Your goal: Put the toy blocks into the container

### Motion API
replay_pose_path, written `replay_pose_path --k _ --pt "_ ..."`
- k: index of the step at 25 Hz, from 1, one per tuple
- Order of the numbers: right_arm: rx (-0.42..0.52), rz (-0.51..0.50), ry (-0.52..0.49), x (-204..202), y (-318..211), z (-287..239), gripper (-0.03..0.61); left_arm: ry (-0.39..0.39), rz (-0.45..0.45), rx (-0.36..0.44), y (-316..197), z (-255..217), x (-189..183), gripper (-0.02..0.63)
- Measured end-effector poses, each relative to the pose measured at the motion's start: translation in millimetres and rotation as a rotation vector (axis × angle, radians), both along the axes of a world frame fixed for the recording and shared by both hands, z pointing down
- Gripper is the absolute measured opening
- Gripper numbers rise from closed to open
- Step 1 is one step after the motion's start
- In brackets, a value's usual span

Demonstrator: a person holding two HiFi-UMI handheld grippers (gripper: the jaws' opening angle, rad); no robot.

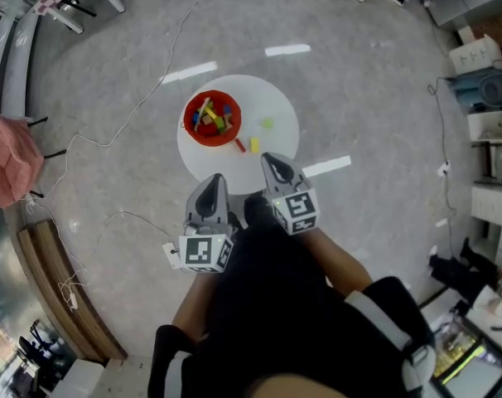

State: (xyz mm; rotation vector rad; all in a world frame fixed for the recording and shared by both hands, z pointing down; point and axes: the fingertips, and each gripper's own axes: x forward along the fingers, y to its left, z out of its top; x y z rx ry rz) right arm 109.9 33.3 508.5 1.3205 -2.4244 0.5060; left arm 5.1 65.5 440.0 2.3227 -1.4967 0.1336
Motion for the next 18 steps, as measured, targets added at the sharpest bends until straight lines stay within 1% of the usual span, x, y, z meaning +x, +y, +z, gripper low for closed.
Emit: replay_pose_path --k 4,11,15,18 --pt "-0.044 0.025 -0.002 -7.7 -14.4 40.6 -0.004 -0.003 0.001 -0.018 -8.8 2.2 -7.8 -0.003" --pt "-0.112 0.048 0.074 -22.1 -32.8 89.6 -0.003 0.011 0.044 -0.011 -44.5 7.0 -29.6 -0.003" --pt "-0.194 0.03 0.137 -29.0 -35.9 126.7 -0.003 0.028 0.059 -0.009 -64.1 8.1 -38.7 -0.003" --pt "-0.268 0.002 0.172 -36.4 -36.2 153.5 0.013 0.028 0.065 -0.007 -71.8 7.1 -43.5 -0.003"
